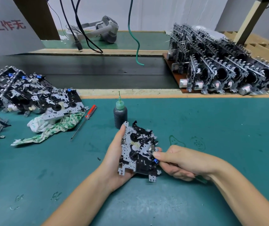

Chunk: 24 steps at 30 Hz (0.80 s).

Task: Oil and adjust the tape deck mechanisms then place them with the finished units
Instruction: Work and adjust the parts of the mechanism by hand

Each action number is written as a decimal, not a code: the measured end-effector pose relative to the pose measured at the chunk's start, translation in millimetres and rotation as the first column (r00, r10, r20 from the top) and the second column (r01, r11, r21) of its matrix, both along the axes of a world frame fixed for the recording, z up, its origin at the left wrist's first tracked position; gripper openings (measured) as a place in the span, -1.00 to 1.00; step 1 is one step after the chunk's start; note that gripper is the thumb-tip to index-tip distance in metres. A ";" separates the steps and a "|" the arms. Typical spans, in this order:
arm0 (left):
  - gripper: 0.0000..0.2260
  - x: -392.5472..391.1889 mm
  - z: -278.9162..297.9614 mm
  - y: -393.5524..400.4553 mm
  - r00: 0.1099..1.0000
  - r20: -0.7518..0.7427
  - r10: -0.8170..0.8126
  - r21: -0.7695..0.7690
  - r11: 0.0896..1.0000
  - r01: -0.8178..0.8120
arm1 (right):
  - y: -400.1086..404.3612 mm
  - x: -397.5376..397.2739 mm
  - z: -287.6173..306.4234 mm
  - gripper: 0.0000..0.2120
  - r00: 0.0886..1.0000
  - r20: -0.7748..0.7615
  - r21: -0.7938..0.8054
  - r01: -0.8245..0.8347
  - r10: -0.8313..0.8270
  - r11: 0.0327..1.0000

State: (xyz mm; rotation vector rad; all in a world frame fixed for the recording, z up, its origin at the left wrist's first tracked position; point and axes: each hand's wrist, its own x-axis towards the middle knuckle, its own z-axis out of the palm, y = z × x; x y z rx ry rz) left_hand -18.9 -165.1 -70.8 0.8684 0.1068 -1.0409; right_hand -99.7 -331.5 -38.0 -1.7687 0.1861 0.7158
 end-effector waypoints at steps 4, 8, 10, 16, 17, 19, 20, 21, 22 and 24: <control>-0.43 -1.1 1.9 0.9 0.999 0.025 -0.027 0.043 0.999 0.026 | -1.5 -0.6 0.5 -0.45 0.999 -0.009 0.006 -0.041 0.041 0.999; -0.42 -2.8 4.7 0.5 0.999 0.005 -0.037 0.044 0.998 0.037 | -1.5 -3.7 2.0 -0.45 0.998 0.036 -0.031 -0.054 0.055 0.998; -0.38 -4.9 5.9 1.7 0.999 -0.022 -0.047 0.039 0.998 0.048 | -2.3 -6.1 2.8 -0.45 0.996 0.077 -0.047 -0.042 0.046 0.998; -0.28 -11.1 11.7 2.6 0.993 -0.097 -0.061 -0.085 0.995 0.053 | -16.9 -15.8 14.4 -0.45 0.993 0.108 -0.007 0.057 -0.055 0.998; -0.25 -10.7 12.9 3.6 0.994 -0.103 -0.038 -0.079 0.996 0.030 | -18.0 -16.2 16.7 -0.45 0.986 0.137 0.011 0.095 -0.096 0.995; -0.22 -9.4 15.7 5.8 0.992 -0.124 -0.003 -0.068 0.998 -0.005 | -15.4 -13.9 16.8 -0.48 0.945 0.265 0.043 0.187 -0.192 0.981; -0.22 -8.4 17.1 6.7 0.991 -0.133 0.007 -0.071 0.997 -0.017 | -12.1 -11.6 15.6 -0.53 0.910 0.342 0.059 0.227 -0.233 0.972; -0.22 -7.1 17.8 7.2 0.990 -0.139 0.019 -0.071 0.997 -0.029 | -8.4 -9.3 13.8 -0.59 0.874 0.406 0.076 0.258 -0.266 0.963; -0.22 -6.4 17.3 7.7 0.989 -0.144 0.030 -0.072 0.997 -0.041 | -4.8 -7.3 11.4 -0.62 0.846 0.451 0.084 0.278 -0.285 0.957; -0.22 -5.7 16.2 8.7 0.988 -0.148 0.034 -0.084 0.995 -0.047 | 0.1 -5.3 6.6 -0.64 0.816 0.500 0.075 0.291 -0.289 0.954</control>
